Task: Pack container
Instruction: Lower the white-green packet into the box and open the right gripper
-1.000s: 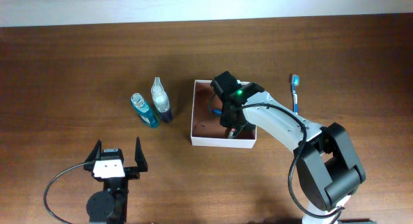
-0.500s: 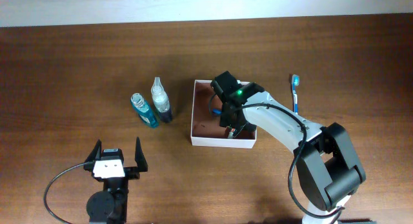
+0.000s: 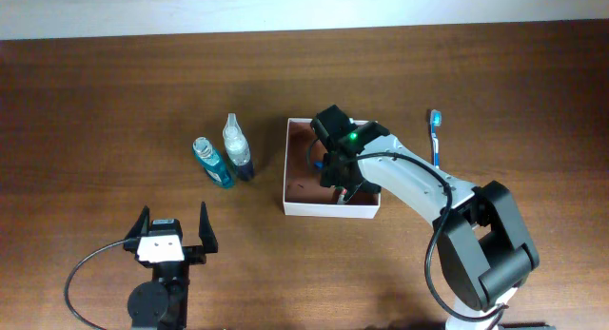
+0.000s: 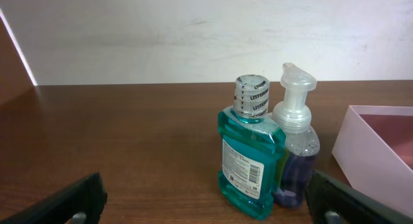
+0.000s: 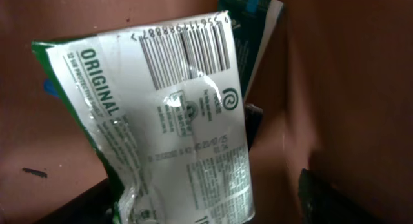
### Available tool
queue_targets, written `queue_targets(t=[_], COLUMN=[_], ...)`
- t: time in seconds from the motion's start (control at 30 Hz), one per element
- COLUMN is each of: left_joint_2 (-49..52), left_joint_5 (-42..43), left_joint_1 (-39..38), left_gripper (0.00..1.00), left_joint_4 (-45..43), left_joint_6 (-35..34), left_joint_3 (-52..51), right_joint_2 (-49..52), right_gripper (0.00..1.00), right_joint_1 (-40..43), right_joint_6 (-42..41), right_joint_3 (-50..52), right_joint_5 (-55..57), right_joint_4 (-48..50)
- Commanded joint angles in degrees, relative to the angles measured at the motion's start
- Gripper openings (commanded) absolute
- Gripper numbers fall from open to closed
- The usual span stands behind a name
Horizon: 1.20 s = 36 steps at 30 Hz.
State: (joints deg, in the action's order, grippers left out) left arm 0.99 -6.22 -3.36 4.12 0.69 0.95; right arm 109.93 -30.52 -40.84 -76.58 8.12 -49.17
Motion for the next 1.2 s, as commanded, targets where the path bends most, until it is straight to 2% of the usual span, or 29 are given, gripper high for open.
queue_targets(t=[0.0, 0.2, 0.43, 0.63, 1.17], left_joint_2=[-0.4, -0.4, -0.4, -0.4, -0.4], left_joint_5=[0.6, 0.6, 0.6, 0.6, 0.6], left_joint_1=[0.0, 0.0, 0.0, 0.0, 0.0], left_gripper=[1.0, 0.99, 0.99, 1.0, 0.99], left_joint_4=[0.0, 0.0, 0.0, 0.0, 0.0], left_joint_6=[1.1, 1.1, 1.1, 1.1, 1.1], left_joint_3=[-0.4, -0.4, -0.4, -0.5, -0.4], right_joint_2=[0.2, 0.2, 0.0, 0.0, 0.0], right_gripper=[0.81, 0.86, 0.82, 0.88, 0.89], right_joint_1=[0.2, 0.2, 0.2, 0.2, 0.2], right_joint_6=[1.7, 3.1, 4.0, 6.2, 9.1], right_joint_3=[0.2, -1.2, -1.9, -3.2, -12.3], right_joint_5=[0.7, 0.2, -0.2, -0.1, 0.1], right_joint_4=[0.2, 0.1, 0.2, -0.2, -7.2])
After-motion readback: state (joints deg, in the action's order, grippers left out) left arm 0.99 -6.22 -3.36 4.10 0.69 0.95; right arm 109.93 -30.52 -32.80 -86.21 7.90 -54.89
